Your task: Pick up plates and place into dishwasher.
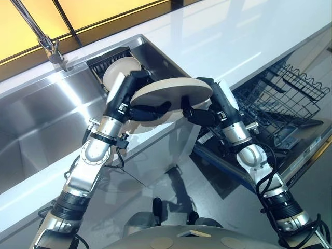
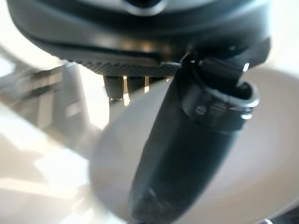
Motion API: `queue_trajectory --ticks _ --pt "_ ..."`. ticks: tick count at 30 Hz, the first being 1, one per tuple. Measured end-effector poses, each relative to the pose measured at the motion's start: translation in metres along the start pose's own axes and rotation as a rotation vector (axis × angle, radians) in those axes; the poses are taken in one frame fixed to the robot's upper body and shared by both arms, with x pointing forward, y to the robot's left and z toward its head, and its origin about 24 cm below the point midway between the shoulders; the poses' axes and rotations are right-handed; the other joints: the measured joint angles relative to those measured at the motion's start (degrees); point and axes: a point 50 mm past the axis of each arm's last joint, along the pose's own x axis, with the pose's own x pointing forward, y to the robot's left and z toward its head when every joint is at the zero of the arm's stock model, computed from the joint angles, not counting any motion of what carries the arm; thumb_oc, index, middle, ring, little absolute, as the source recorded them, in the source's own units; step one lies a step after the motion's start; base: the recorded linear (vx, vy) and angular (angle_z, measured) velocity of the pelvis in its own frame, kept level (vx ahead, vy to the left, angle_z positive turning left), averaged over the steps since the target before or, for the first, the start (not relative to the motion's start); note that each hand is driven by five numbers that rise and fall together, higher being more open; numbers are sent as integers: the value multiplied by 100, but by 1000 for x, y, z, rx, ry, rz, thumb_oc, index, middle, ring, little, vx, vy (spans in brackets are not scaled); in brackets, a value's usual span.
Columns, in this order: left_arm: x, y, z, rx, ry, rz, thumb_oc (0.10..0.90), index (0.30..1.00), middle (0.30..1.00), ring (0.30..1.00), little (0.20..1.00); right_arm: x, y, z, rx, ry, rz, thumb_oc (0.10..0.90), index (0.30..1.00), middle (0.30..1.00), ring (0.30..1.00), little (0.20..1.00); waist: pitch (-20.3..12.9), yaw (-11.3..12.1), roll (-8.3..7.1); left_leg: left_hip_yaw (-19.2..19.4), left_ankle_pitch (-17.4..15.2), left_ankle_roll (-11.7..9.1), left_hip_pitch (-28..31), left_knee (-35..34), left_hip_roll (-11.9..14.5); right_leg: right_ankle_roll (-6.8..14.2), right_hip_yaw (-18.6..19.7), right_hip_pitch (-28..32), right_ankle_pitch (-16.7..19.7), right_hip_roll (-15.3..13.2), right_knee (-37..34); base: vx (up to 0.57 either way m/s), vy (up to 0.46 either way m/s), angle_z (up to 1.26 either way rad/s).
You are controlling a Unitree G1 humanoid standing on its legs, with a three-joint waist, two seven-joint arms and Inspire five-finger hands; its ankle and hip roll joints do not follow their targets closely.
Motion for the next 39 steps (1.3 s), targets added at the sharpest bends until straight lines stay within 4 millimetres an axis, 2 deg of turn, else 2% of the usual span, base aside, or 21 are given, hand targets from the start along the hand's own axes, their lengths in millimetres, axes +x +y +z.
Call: queue_trajectory --ticks 2,13,19,25,29,32,36,39 --pt "-5 -1 -14 -35 76 7 800 900 900 900 900 0 0 2 1 -18 -1 100 300 300 300 200 0 -12 -1 -1 0 0 -1 0 -2 0 0 0 0 -2 -5 0 0 0" --pt "-6 1 -15 -82 79 26 800 900 900 900 900 0 -9 2 -13 -21 -63 100 300 300 300 200 0 18 0 -16 0 0 0 0 -4 0 -16 20 0 2 -11 0 0 0" --pt "-9 2 -18 -139 80 54 800 900 900 900 900 -4 -36 2 -73 -18 -204 100 300 300 300 200 1 -4 -2 -28 -1 -1 30 -1 -19 0 -79 122 0 4 -92 18 -10 6" --pt "-17 7 -21 -142 74 108 800 900 900 900 900 -9 -81 11 -246 -45 -398 100 300 300 300 200 5 8 -9 -17 -12 -16 43 -2 -17 -2 -132 196 2 27 -175 19 -11 4" --pt "-24 20 -26 -141 82 186 800 900 900 900 900 -7 -120 24 -358 -98 -570 100 300 300 300 200 6 14 -10 -22 -21 -29 44 -1 -15 -4 -135 205 2 47 -183 26 -6 0" --pt "-31 35 -31 -166 95 278 800 900 900 900 900 -11 -157 30 -456 -84 -718 100 300 300 300 200 14 23 -24 -37 -21 -30 41 -1 -13 -4 -145 208 2 54 -182 0 0 0" --pt "-47 63 -40 -169 136 434 800 900 900 900 900 -30 -194 19 -535 56 -884 100 300 300 300 200 44 27 -73 -72 -21 -30 36 -1 -15 -4 -168 215 2 51 -183 31 -28 4" --pt "-62 88 -41 -137 154 517 800 900 900 900 900 -53 -214 0 -579 226 -956 100 300 300 300 200 62 36 -124 -105 -21 -29 32 -1 -14 -4 -178 224 2 43 -183 39 -44 6"
